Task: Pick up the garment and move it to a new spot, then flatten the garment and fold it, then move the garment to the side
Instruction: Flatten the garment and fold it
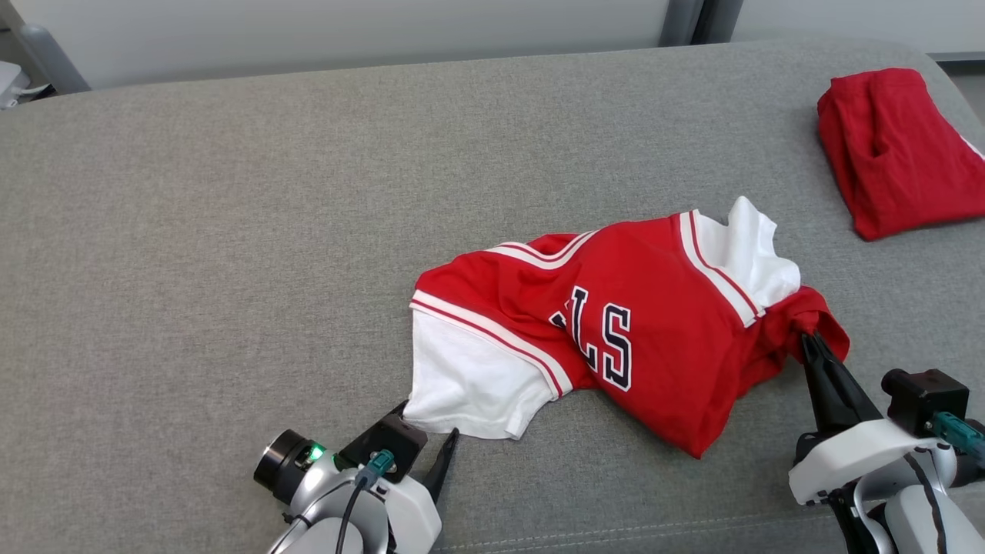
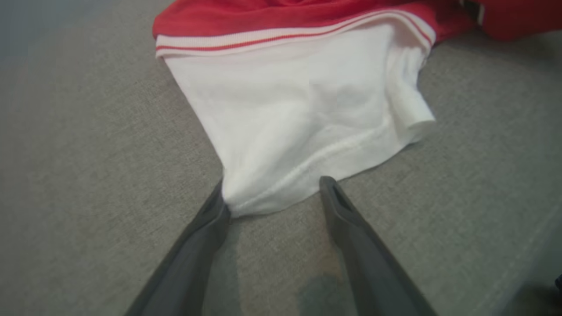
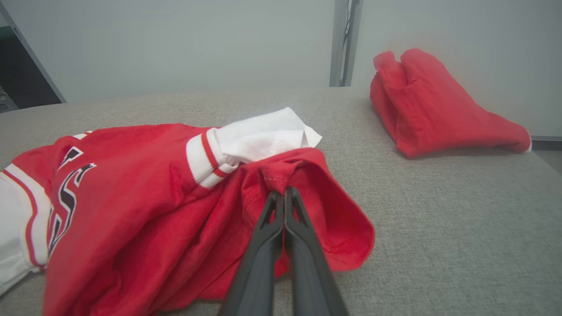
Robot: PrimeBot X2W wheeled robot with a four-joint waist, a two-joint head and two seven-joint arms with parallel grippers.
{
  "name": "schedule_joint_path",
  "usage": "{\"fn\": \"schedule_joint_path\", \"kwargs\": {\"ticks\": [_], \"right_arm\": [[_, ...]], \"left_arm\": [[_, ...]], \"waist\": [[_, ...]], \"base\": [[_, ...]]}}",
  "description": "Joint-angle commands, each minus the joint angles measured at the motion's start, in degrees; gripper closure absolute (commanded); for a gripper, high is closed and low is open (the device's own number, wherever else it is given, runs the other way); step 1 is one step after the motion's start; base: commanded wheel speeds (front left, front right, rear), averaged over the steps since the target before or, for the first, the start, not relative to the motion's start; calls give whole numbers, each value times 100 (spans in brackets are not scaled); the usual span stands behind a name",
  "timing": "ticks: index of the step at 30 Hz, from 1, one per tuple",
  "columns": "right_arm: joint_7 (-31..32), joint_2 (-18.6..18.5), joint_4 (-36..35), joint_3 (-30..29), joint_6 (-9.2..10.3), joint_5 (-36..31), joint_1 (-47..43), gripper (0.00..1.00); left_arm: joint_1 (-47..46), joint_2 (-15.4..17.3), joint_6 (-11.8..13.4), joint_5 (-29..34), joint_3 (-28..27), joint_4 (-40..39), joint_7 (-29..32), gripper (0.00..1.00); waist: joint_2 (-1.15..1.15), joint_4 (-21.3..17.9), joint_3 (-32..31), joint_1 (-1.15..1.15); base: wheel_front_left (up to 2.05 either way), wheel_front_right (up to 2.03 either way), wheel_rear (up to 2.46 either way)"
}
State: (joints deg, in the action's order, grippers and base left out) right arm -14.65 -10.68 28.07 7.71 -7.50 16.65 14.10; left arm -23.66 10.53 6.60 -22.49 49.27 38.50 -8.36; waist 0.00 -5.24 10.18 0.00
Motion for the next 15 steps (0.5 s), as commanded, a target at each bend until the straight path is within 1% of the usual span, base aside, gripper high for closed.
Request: {"fn": "schedule_joint_path", "kwargs": {"ticks": [1,2,3,4,5,6,9,12,13,15], "right_arm": [[-35,-98,-113,119,1,31,70,100],[-35,-107,-109,158,1,58,87,100],[-35,-120,-107,187,1,80,99,100],[-35,-138,-110,206,1,99,101,100],[-35,-155,-115,218,1,119,98,100],[-35,-175,-121,224,1,142,92,100],[-35,-220,-126,257,1,203,96,100],[-35,-255,-142,281,1,266,121,100],[-35,-264,-160,303,1,301,129,100],[-35,-285,-194,389,1,413,141,100]], "left_arm": [[-254,52,-11,107,-137,-8,-84,0],[-313,-10,4,96,-168,125,-206,0],[-367,-88,8,69,-207,247,-314,17],[-428,-157,3,67,-221,374,-396,44],[-488,-222,-6,75,-222,507,-457,87],[-540,-281,-37,82,-206,655,-493,100],[-705,-395,-64,104,-212,1019,-585,100],[-825,-430,-77,82,-335,1123,-647,100],[-865,-417,-62,70,-428,1034,-656,100],[-901,-316,19,78,-733,505,-660,100]], "waist": [[0,-19,6,0],[0,-47,14,0],[0,-63,20,0],[0,-70,26,0],[0,-69,31,0],[0,-64,34,0],[0,-68,41,0],[0,-57,27,0],[0,-49,19,0],[0,-27,-9,0]], "base": [[0,0,0],[0,0,0],[0,0,0],[0,0,0],[0,0,0],[0,0,0],[0,0,0],[0,0,0],[0,0,0],[0,0,0]]}}
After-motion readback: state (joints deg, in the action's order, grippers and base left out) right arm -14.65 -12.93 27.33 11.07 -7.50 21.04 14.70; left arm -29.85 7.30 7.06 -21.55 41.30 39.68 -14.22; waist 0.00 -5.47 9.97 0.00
